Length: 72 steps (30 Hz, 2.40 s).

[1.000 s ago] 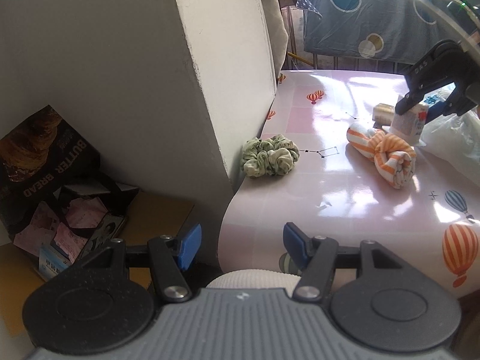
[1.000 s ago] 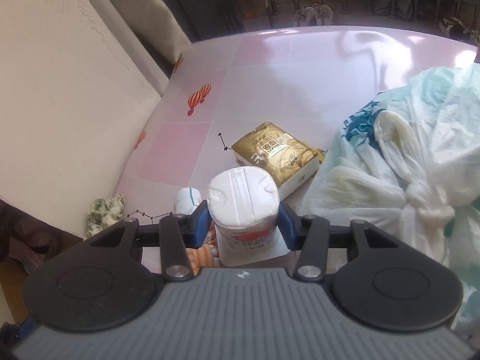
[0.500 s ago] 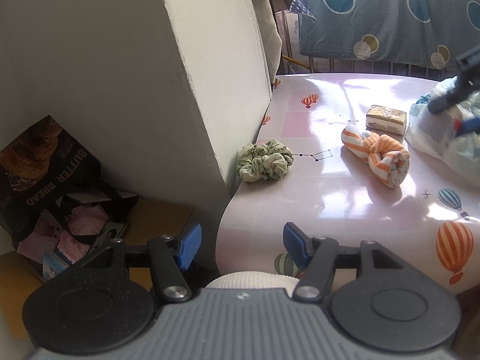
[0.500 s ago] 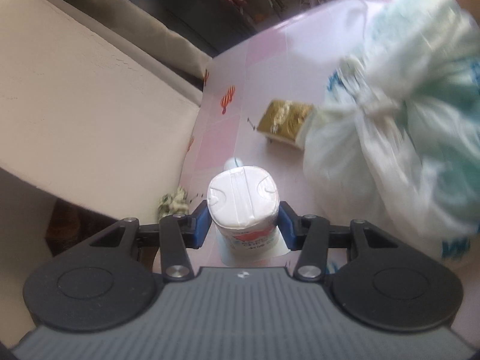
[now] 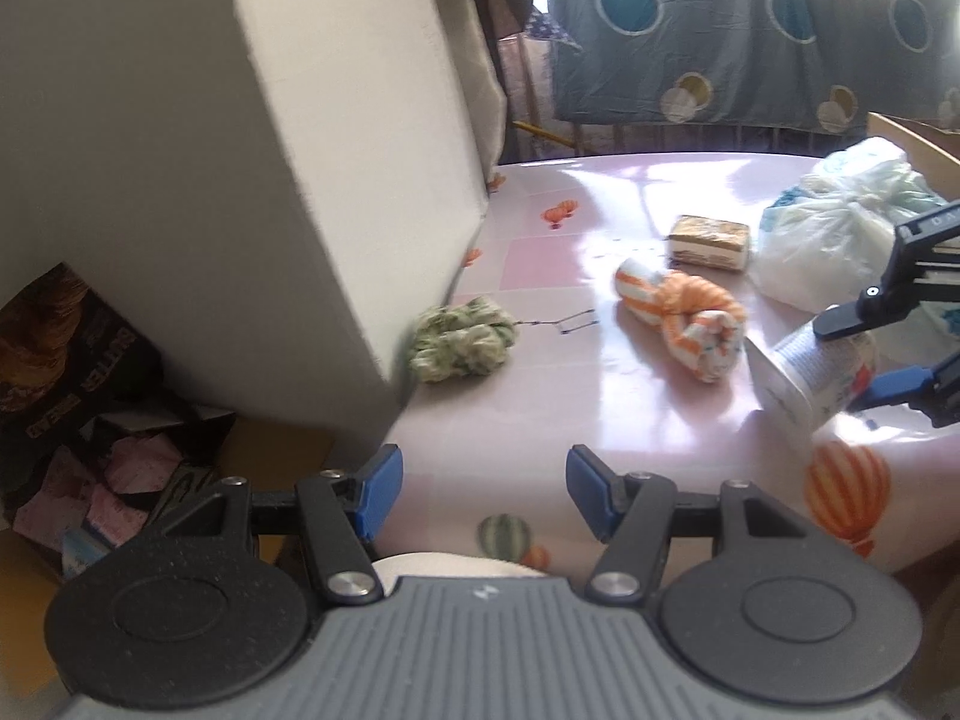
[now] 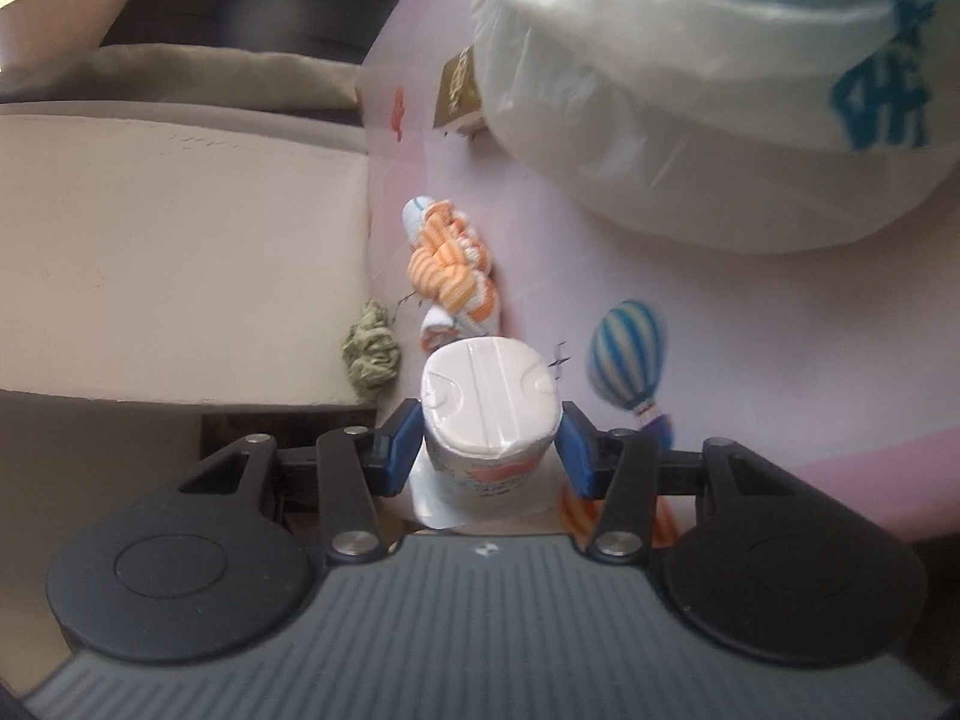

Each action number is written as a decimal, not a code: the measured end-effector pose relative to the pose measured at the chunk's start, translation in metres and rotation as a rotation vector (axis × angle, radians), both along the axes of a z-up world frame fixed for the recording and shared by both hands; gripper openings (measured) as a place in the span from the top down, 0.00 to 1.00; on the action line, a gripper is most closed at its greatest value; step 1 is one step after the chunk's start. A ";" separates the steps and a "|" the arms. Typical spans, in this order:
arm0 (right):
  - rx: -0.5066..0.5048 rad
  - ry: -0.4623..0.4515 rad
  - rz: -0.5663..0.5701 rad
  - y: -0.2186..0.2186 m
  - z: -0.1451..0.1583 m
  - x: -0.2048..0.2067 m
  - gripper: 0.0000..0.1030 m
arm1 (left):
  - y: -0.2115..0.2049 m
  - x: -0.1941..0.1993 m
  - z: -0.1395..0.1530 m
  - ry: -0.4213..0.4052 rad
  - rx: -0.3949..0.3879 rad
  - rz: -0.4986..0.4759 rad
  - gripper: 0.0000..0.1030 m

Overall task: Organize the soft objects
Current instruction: 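Lift the yogurt cup with the right tool and turn it upright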

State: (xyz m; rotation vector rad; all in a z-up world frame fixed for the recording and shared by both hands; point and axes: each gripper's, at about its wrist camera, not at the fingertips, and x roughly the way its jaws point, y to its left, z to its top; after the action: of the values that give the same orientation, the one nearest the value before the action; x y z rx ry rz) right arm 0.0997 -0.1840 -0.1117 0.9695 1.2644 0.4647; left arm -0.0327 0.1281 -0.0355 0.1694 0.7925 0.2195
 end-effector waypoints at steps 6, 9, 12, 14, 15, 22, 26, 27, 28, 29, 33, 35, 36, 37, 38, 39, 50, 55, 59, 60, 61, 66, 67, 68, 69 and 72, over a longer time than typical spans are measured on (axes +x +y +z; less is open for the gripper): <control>-0.086 -0.025 -0.038 -0.019 0.002 -0.003 0.50 | -0.023 0.006 0.000 0.005 -0.028 -0.097 0.43; -0.102 -0.060 -0.055 -0.028 0.010 -0.009 0.50 | -0.034 0.010 0.001 0.005 -0.064 -0.168 0.47; -0.087 -0.100 -0.081 -0.033 0.016 -0.010 0.52 | -0.044 0.018 0.002 0.032 -0.145 -0.247 0.52; -0.065 -0.116 -0.091 -0.035 0.017 -0.009 0.57 | -0.052 0.027 -0.001 0.065 -0.212 -0.297 0.55; -0.059 -0.121 -0.092 -0.035 0.017 -0.009 0.62 | -0.055 0.031 -0.002 0.082 -0.241 -0.318 0.56; -0.009 -0.087 -0.105 -0.029 0.001 -0.011 0.77 | -0.086 0.060 -0.017 0.150 -0.264 -0.394 0.61; 0.023 -0.068 -0.129 -0.033 -0.006 -0.014 0.79 | -0.097 0.066 -0.017 0.154 -0.269 -0.410 0.73; 0.037 -0.065 -0.138 -0.035 -0.008 -0.015 0.79 | -0.100 0.067 -0.016 0.149 -0.253 -0.412 0.73; 0.049 -0.060 -0.148 -0.038 -0.009 -0.018 0.79 | -0.102 0.067 -0.015 0.144 -0.245 -0.417 0.73; 0.059 -0.055 -0.157 -0.040 -0.011 -0.020 0.79 | -0.103 0.067 -0.014 0.140 -0.243 -0.421 0.73; 0.079 -0.045 -0.190 -0.048 -0.014 -0.030 0.79 | -0.112 0.065 -0.008 0.123 -0.225 -0.454 0.73; 0.074 -0.044 -0.204 -0.054 -0.014 -0.035 0.79 | -0.119 0.062 -0.006 0.111 -0.210 -0.484 0.73; 0.068 -0.043 -0.212 -0.057 -0.014 -0.038 0.79 | -0.123 0.061 -0.005 0.104 -0.203 -0.501 0.73; 0.061 -0.040 -0.222 -0.061 -0.014 -0.041 0.79 | -0.127 0.059 -0.004 0.097 -0.199 -0.521 0.73; 0.053 -0.033 -0.230 -0.065 -0.015 -0.044 0.79 | -0.131 0.058 -0.004 0.095 -0.199 -0.541 0.73; 0.047 -0.025 -0.239 -0.068 -0.017 -0.047 0.79 | -0.135 0.058 -0.004 0.100 -0.207 -0.559 0.73; -0.070 -0.151 -0.254 -0.089 0.005 -0.078 0.78 | -0.146 0.041 0.001 0.030 -0.140 -0.615 0.55; -0.079 -0.255 -0.211 -0.071 0.025 -0.068 0.73 | -0.134 0.050 -0.002 0.036 -0.120 -0.576 0.46; -0.085 -0.272 -0.208 -0.066 0.025 -0.050 0.70 | -0.130 0.063 -0.009 0.051 -0.132 -0.562 0.38; -0.085 -0.270 -0.208 -0.065 0.025 -0.045 0.69 | -0.130 0.066 -0.012 0.060 -0.135 -0.561 0.37; -0.086 -0.270 -0.205 -0.065 0.025 -0.042 0.69 | -0.130 0.070 -0.015 0.069 -0.137 -0.560 0.36; -0.095 -0.260 -0.193 -0.059 0.021 -0.022 0.67 | -0.132 0.088 -0.033 0.107 -0.146 -0.554 0.36; -0.094 -0.257 -0.193 -0.055 0.021 -0.017 0.67 | -0.132 0.092 -0.036 0.114 -0.151 -0.547 0.36; -0.094 -0.255 -0.192 -0.054 0.020 -0.013 0.67 | -0.131 0.096 -0.039 0.120 -0.159 -0.538 0.36; -0.095 -0.252 -0.193 -0.053 0.019 -0.011 0.67 | -0.130 0.099 -0.041 0.123 -0.170 -0.530 0.36; -0.090 -0.247 -0.189 -0.050 0.016 -0.003 0.67 | -0.126 0.107 -0.045 0.120 -0.202 -0.513 0.37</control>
State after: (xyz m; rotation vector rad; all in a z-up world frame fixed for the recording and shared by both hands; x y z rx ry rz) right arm 0.0968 -0.2336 -0.0961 0.9152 0.9538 0.3648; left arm 0.0745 0.0022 -0.0807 0.1903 0.8591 -0.3571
